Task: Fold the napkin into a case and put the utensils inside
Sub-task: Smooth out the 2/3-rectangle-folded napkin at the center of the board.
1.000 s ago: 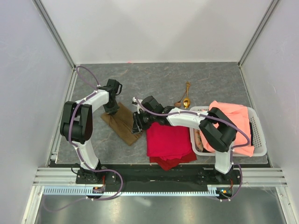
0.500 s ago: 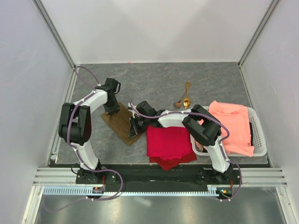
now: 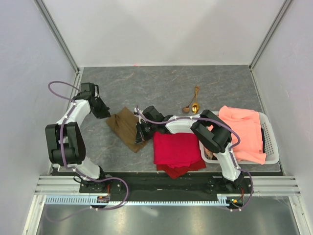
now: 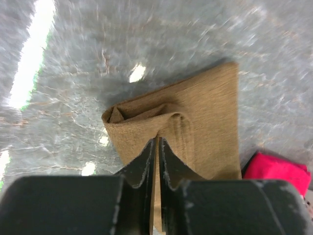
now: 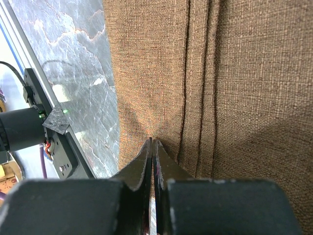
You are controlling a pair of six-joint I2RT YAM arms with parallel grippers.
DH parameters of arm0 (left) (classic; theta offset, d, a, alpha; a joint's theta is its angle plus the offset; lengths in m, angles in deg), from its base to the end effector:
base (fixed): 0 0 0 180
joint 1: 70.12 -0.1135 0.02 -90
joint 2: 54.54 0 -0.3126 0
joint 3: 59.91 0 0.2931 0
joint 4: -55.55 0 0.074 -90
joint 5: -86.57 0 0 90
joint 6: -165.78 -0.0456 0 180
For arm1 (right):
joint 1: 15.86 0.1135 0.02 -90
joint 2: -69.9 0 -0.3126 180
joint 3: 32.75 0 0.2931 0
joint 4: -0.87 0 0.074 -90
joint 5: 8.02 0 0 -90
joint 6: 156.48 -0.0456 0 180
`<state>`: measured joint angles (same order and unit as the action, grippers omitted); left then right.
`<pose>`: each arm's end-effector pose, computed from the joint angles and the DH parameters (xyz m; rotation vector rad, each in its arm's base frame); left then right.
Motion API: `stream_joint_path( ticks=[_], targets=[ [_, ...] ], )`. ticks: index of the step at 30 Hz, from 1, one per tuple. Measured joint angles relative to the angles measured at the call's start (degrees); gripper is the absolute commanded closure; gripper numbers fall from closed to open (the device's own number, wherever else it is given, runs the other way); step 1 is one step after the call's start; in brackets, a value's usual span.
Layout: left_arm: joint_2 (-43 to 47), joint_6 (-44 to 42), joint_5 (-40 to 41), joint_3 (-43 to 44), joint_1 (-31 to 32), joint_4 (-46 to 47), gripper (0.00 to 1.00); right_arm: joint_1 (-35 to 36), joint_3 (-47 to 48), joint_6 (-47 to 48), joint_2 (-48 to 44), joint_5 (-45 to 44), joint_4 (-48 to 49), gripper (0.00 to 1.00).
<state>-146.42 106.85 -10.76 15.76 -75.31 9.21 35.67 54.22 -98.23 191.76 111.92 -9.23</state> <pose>0.3657 0.0274 0.2383 -0.7958 2.5655 -0.3145 0.2968 0.4101 0.1311 -0.7335 2.5228 1.2407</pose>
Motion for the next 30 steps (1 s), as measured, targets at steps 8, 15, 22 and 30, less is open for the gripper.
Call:
stream_joint_path(
  ticks=[8, 15, 22, 30],
  targets=[
    [-5.2, 0.3, -5.8, -2.1, -1.0, 3.2, 0.92, -0.4, 0.0, 0.0, 0.0, 0.0, 0.0, 0.96],
    [-11.9, 2.4, -8.8, -2.2, -1.2, 9.1, 0.93, -0.5, 0.0, 0.6, 0.0, -0.2, -0.1, 0.92],
    [-12.6, 4.2, -11.0, -2.4, -1.8, 11.5, 0.93, -0.8, 3.1, 2.5, 0.0, -1.5, -4.2, 0.84],
    [-12.0, 4.2, -11.3, -2.4, -1.9, 11.7, 0.88, -1.1, 4.6, 3.3, -0.2, -1.6, -4.9, 0.80]
  ],
)
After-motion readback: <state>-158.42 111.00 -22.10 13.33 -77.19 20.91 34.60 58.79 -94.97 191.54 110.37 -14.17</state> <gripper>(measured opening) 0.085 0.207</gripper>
